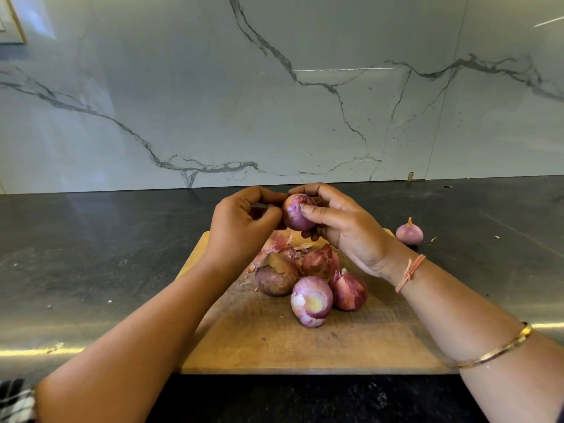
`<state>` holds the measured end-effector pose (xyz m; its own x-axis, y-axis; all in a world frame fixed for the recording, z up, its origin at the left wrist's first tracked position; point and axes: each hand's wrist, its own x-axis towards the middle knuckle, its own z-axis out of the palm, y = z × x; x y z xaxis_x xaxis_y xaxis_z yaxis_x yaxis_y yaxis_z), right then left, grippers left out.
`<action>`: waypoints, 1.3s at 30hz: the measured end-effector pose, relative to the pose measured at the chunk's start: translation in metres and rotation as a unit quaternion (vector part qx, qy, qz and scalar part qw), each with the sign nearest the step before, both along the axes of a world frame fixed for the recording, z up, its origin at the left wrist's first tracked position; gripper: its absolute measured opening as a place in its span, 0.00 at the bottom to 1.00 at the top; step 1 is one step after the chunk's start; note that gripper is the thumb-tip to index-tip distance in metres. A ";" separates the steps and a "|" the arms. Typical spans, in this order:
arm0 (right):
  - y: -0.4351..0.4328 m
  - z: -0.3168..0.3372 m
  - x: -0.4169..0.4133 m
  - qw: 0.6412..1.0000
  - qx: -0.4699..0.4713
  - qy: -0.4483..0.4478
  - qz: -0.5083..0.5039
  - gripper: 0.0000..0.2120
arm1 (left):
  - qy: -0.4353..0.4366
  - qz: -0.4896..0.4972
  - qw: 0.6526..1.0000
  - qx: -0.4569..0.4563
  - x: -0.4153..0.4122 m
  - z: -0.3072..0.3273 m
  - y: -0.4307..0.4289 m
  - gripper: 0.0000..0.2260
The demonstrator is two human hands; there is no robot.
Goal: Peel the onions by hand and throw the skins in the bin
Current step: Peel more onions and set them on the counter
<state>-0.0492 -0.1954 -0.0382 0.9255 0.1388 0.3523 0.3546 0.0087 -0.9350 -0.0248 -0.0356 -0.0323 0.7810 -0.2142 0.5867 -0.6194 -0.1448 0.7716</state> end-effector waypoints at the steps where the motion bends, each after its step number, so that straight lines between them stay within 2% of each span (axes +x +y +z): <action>1: 0.000 0.000 0.000 1.000 0.000 0.000 -0.004 0.13 | 0.001 -0.001 1.000 0.004 0.000 0.000 0.000 0.13; 5: -0.003 0.000 -0.001 0.999 -0.046 -0.023 -0.017 0.13 | 0.034 -0.031 0.999 0.001 -0.001 -0.002 -0.003 0.04; 8: -0.002 0.000 -0.002 0.995 -0.085 -0.042 -0.014 0.13 | 0.056 -0.042 0.997 -0.016 -0.001 -0.002 -0.002 0.03; 19: -0.001 -0.002 -0.002 0.982 -0.159 -0.091 -0.051 0.16 | 0.060 -0.041 0.997 -0.020 0.003 0.000 -0.003 0.08; 24: -0.003 -0.001 -0.001 0.977 -0.183 -0.090 -0.064 0.24 | 0.054 -0.035 0.998 -0.017 0.002 0.000 -0.003 0.08; 28: -0.001 -0.002 -0.002 0.974 -0.191 -0.097 -0.074 0.20 | 0.045 -0.033 0.998 -0.015 0.001 0.001 -0.004 0.09; 39: 0.003 -0.002 -0.003 0.971 -0.203 -0.104 -0.072 0.20 | 0.015 -0.002 0.999 -0.029 0.005 -0.002 -0.002 0.13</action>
<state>-0.0519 -0.1925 -0.0404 0.8604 0.1793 0.4770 0.5061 -0.4096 -0.7590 -0.0199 -0.0379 -0.0338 0.7974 -0.1832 0.5750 -0.5967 -0.0974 0.7965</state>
